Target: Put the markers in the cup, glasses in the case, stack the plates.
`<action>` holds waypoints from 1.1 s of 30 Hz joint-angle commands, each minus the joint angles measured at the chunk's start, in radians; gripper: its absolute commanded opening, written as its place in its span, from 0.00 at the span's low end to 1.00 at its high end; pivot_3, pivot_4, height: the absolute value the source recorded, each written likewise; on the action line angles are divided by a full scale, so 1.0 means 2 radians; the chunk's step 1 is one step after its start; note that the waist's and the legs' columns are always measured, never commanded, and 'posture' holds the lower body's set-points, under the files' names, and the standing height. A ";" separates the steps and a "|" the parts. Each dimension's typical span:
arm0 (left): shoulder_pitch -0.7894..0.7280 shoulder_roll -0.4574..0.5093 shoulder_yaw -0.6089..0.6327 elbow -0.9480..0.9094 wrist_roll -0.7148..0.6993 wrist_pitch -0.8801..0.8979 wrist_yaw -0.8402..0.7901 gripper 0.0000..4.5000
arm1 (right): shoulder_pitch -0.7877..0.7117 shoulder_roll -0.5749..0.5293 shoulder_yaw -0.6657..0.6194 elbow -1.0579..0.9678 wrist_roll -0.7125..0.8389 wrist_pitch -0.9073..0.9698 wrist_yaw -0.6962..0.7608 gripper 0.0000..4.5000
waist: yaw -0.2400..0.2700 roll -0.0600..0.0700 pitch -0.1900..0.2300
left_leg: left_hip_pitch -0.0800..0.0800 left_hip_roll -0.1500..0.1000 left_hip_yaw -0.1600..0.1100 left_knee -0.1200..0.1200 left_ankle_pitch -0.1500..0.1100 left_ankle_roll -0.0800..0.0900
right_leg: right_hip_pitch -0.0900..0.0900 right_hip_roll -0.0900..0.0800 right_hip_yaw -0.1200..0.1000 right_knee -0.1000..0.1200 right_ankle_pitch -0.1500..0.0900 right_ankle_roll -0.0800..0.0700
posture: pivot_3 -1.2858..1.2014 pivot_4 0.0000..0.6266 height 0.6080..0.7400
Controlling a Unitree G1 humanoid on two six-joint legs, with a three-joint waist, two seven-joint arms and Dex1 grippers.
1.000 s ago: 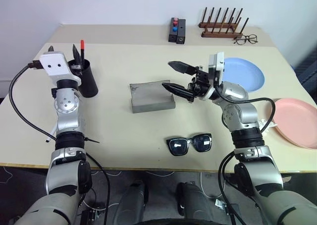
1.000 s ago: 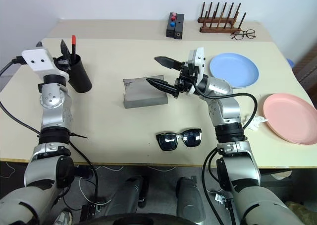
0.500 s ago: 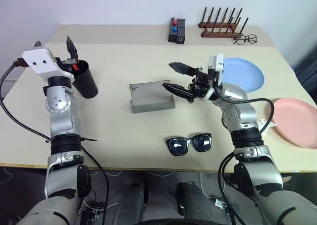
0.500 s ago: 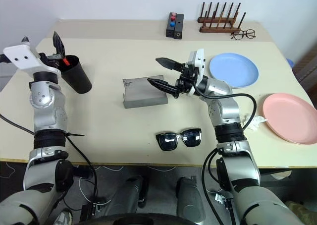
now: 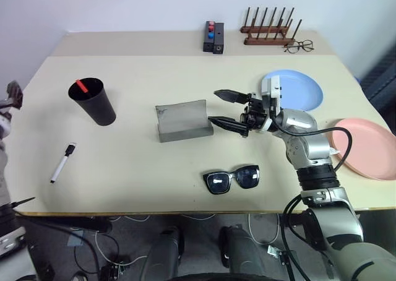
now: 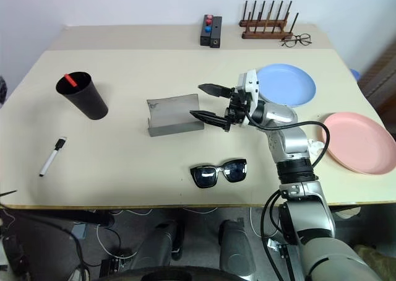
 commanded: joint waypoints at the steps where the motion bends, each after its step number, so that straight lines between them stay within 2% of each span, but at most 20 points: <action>1: 0.045 0.010 0.031 -0.047 -0.024 0.069 -0.024 0.98 | 0.010 -0.015 0.009 -0.032 0.003 0.008 0.023 0.90 | 0.002 0.000 0.000 | 0.000 0.000 0.000 0.000 0.000 0.000 | 0.000 0.000 0.000 0.000 0.000 0.000 | 0.52 0.24 1.00; 4: 0.111 0.033 0.010 -0.071 -0.034 0.139 -0.076 0.98 | 0.021 -0.023 0.014 -0.036 0.000 0.002 0.036 0.90 | 0.001 0.000 0.000 | 0.000 0.000 0.000 0.000 0.000 0.000 | 0.000 -0.001 0.000 0.000 0.000 0.000 | 0.52 0.24 1.00; 8: 0.139 0.031 -0.006 -0.085 -0.045 0.180 -0.107 0.98 | 0.039 -0.039 0.032 -0.040 -0.020 -0.024 0.064 0.90 | 0.002 -0.001 0.000 | 0.000 0.000 0.000 -0.002 0.000 -0.001 | -0.001 -0.001 0.000 -0.001 -0.001 -0.003 | 0.52 0.24 1.00; 18: 0.106 -0.010 -0.045 -0.065 -0.022 0.205 -0.081 0.98 | 0.050 -0.049 0.056 -0.055 -0.035 -0.028 0.091 0.90 | 0.001 -0.001 0.000 | 0.000 0.000 0.000 -0.003 0.001 -0.001 | -0.002 0.000 0.000 0.000 -0.001 -0.002 | 0.52 0.24 1.00; 33: 0.061 -0.026 -0.101 -0.025 0.009 0.212 -0.084 0.98 | 0.043 -0.042 0.046 -0.047 -0.020 -0.026 0.091 0.90 | 0.002 -0.001 0.000 | 0.000 0.000 0.000 -0.003 0.001 -0.002 | -0.002 -0.001 0.000 0.000 -0.001 -0.002 | 0.52 0.24 1.00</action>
